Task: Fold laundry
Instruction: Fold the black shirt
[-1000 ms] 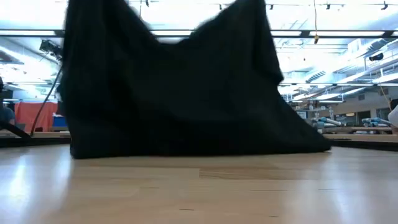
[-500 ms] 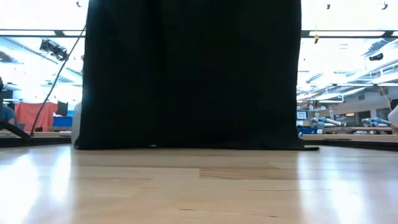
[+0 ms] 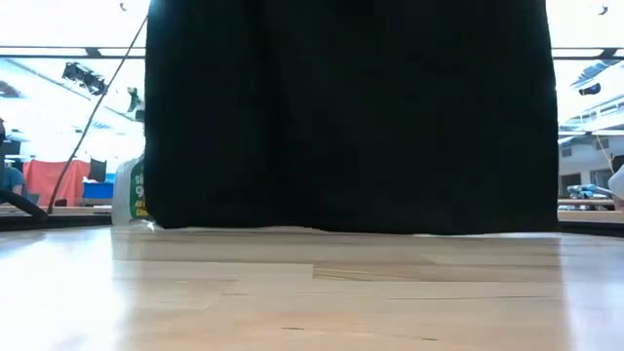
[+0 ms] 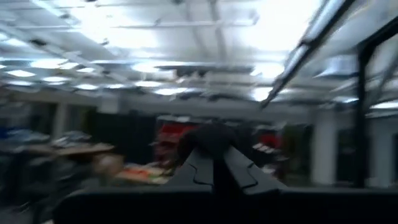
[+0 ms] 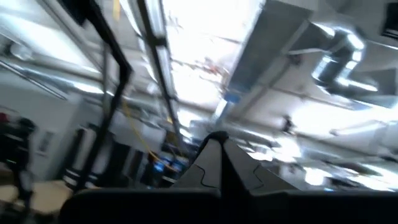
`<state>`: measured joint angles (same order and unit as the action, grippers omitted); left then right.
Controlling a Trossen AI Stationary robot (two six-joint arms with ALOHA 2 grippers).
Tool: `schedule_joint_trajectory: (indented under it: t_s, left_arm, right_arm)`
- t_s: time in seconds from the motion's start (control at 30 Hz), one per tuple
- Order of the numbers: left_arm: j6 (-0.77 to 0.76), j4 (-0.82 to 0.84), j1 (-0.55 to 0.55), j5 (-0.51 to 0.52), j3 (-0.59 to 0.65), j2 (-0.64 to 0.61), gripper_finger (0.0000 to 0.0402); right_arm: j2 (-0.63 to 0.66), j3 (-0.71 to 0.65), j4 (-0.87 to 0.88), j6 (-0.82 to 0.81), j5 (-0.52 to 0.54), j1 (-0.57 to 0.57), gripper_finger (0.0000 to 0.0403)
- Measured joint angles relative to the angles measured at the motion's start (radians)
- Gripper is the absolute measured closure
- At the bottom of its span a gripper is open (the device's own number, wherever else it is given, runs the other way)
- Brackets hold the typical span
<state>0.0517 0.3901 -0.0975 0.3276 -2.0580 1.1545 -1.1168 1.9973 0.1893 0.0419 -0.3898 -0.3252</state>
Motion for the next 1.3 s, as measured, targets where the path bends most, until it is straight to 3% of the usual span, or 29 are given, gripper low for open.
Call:
schedule_joint_trajectory:
  t_s: [0.23, 0.43, 0.63, 0.83, 1.0, 1.13, 1.23, 1.3]
  left_arm:
    - [-0.172, 0.005, 0.0, -0.09, -0.173, 0.107, 0.0398]
    - [-0.27, -0.019, -0.003, -0.234, -0.209, 0.155, 0.0395]
    - [-0.421, -0.117, -0.012, -0.458, -0.207, 0.224, 0.0393]
    - [-0.444, -0.263, -0.036, -0.621, -0.207, 0.267, 0.0393]
    - [-0.415, -0.21, 0.001, -0.618, -0.207, 0.261, 0.0393]
    - [-0.374, -0.009, 0.092, -0.506, -0.208, 0.239, 0.0393]
    - [-0.332, 0.179, 0.189, -0.373, -0.208, 0.235, 0.0393]
    - [-0.293, 0.28, 0.263, -0.255, -0.207, 0.239, 0.0393]
  right_arm:
    - [-0.037, 0.089, -0.001, -0.179, -0.068, 0.0, 0.0396]
    - [-0.037, 0.092, -0.002, -0.403, -0.145, 0.0, 0.0395]
    - [-0.037, 0.092, -0.019, -0.636, -0.329, 0.002, 0.0395]
    - [-0.051, 0.092, -0.185, -0.749, -0.502, 0.021, 0.0394]
    - [-0.053, 0.092, -0.154, -0.709, -0.488, -0.002, 0.0394]
    - [-0.056, 0.092, 0.094, -0.581, -0.436, -0.082, 0.0394]
    - [-0.069, 0.092, 0.363, -0.414, -0.308, -0.16, 0.0394]
    - [-0.082, 0.092, 0.508, -0.263, -0.136, -0.213, 0.0394]
